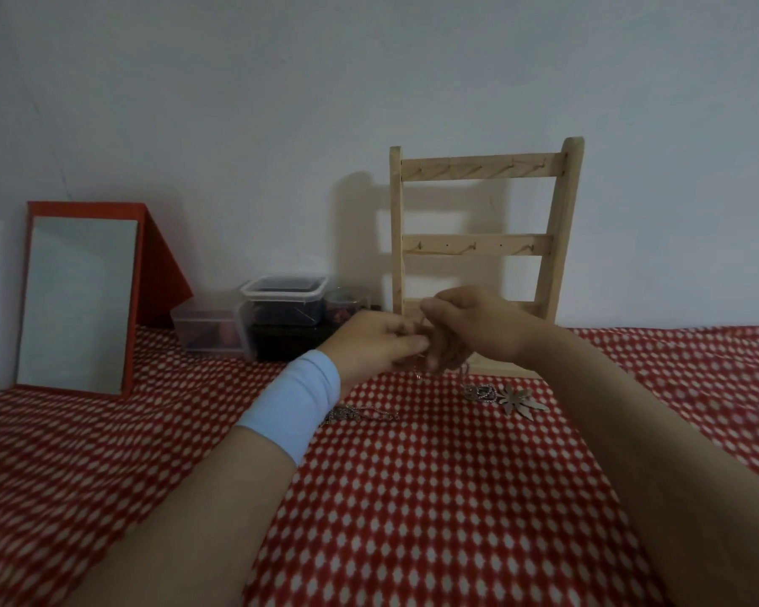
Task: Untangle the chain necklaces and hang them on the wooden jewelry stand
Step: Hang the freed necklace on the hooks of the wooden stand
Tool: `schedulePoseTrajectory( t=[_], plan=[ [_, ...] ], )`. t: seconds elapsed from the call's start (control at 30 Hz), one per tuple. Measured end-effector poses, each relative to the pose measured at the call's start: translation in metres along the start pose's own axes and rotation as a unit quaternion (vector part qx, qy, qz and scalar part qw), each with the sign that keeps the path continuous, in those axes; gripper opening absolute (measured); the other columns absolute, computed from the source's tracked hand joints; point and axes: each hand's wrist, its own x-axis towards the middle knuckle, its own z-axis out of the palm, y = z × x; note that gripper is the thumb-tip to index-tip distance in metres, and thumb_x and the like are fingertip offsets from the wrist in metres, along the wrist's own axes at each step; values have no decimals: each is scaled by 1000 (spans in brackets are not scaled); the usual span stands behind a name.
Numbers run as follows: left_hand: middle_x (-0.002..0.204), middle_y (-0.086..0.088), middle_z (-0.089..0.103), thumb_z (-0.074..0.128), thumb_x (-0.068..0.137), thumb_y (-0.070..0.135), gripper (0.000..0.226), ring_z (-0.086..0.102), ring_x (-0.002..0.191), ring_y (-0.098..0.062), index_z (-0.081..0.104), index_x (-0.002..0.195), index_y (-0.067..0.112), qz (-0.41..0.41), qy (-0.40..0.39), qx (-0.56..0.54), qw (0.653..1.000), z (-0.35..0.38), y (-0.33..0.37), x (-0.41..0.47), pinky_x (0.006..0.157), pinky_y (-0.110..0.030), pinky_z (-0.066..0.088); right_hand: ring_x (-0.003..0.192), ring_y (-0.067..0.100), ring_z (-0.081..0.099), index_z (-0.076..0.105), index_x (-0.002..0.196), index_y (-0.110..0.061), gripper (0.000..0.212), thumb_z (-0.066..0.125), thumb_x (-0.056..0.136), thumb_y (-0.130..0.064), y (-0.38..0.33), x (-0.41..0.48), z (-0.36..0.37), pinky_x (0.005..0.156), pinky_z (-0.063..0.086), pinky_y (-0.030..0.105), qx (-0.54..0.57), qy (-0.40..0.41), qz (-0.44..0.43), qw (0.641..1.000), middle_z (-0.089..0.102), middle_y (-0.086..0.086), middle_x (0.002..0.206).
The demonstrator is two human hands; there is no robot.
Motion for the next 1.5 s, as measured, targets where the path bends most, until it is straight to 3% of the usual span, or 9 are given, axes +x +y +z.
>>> schedulePoseTrajectory(
  t=[0.1, 0.2, 0.33, 0.7, 0.97, 1.1, 1.2, 1.4, 1.5],
  plan=[
    [89, -6, 75, 59, 95, 17, 16, 71, 87, -20, 71, 91, 6, -38, 5, -107, 994, -1, 1, -2, 92, -36, 54, 70, 23, 74, 61, 84, -6, 48, 37, 109, -39, 1, 0, -1, 75, 60, 34, -33, 14, 6, 999, 75, 9, 69],
    [74, -12, 65, 43, 96, 18, 31, 65, 78, -28, 51, 68, 8, -34, -27, -299, 953, -8, 8, -9, 91, -43, 47, 46, 19, 53, 45, 67, -16, 51, 36, 109, -43, 7, 0, -3, 57, 53, 29, 46, 9, 18, 999, 50, 1, 50],
    [55, 1, 38, 38, 97, 31, 35, 40, 47, -17, 42, 65, 17, -5, -25, -400, 916, -28, 15, -17, 58, -32, 50, 47, 11, 25, 35, 59, -24, 53, 44, 105, -49, 13, -3, -15, 45, 28, 24, 104, 12, 15, 994, 33, -6, 54],
    [56, 7, 39, 52, 85, 23, 15, 26, 43, -10, 54, 71, 18, 111, 68, -556, 821, -74, 75, -15, 45, -19, 36, 44, 13, 33, 41, 62, -19, 46, 63, 96, -41, 6, 5, -30, 48, 31, 26, -6, 94, 82, 992, 40, -2, 54],
    [77, -1, 61, 47, 98, 18, 21, 58, 59, -17, 61, 113, 20, 135, 65, -495, 856, -66, 108, -23, 53, -25, 52, 47, 12, 36, 49, 62, -18, 47, 53, 101, -45, -27, -13, -42, 48, 32, 26, 6, 146, 45, 988, 43, -3, 57],
    [109, -14, 66, 49, 99, 11, 37, 69, 92, -34, 50, 132, 26, 128, 37, -358, 924, -42, 124, -18, 80, -48, 59, 59, 10, 48, 63, 73, -18, 41, 47, 105, -38, -54, -23, -39, 59, 39, 26, -75, 158, -36, 984, 56, -3, 70],
    [123, -14, 64, 60, 95, 16, 51, 71, 93, -36, 42, 137, 37, 98, 8, -156, 983, -29, 128, -14, 95, -48, 52, 67, 13, 54, 68, 86, -14, 33, 44, 107, -26, -68, -28, -41, 55, 41, 22, -122, 187, -71, 972, 62, -3, 76],
    [109, -8, 62, 58, 96, 23, 38, 66, 66, -9, 48, 132, 30, 87, -26, -82, 993, -30, 142, -14, 66, -32, 53, 67, 16, 52, 61, 85, -8, 30, 61, 98, -35, -74, -34, -44, 57, 39, 25, -148, 287, -76, 943, 62, 4, 77],
    [80, 0, 57, 55, 98, 27, 28, 51, 49, -5, 55, 125, 22, 66, -69, -51, 994, -30, 149, -14, 73, -33, 50, 63, 12, 52, 54, 102, -13, 25, 69, 93, -32, -79, -37, -49, 54, 44, 27, 2, 303, -76, 950, 63, 1, 94]
  ],
)
